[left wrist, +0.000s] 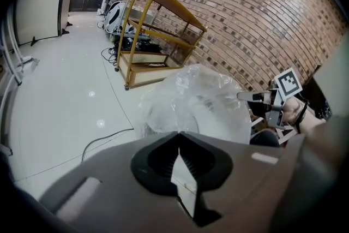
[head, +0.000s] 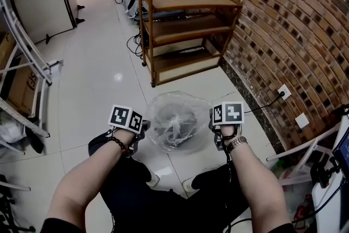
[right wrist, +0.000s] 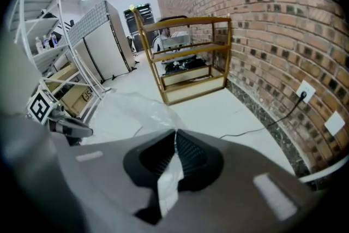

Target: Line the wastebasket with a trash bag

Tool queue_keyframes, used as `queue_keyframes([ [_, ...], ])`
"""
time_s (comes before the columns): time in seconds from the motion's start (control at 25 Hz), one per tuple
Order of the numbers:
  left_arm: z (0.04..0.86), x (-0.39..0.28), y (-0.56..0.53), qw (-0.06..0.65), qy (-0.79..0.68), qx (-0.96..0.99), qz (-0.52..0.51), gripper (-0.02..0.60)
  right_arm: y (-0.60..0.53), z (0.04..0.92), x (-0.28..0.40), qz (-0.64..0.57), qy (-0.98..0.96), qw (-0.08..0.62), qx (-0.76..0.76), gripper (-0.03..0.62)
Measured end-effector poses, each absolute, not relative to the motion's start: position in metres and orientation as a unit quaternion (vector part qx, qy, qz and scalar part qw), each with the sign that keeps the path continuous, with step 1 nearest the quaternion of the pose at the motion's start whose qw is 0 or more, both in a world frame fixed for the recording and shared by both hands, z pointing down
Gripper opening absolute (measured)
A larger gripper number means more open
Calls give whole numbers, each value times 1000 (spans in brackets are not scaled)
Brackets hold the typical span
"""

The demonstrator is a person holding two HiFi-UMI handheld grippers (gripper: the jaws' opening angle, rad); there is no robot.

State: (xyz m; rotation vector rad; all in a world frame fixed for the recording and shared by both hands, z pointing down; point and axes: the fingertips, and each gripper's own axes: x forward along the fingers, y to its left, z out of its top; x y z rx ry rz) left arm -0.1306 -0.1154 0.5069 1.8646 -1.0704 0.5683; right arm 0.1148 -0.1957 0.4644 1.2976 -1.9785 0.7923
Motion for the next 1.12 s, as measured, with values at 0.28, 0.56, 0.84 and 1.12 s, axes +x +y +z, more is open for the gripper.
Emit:
queue_keyframes([
  [0.28,534,-133,-120,460,-432,733,253,5,-199,504,118,311,-748,317,493,3],
  [0.56,550,-136,-134,465,-434,725,264,5,-211,525,118,306,-750,313,495,3],
  [0.84,557,-140,-147,461,-440,722,268,8,-222,535,117,302,-750,309,500,3],
  [1.12,576,-138,-157,470,-439,716,273,29,-226,567,118,317,-741,318,500,6],
])
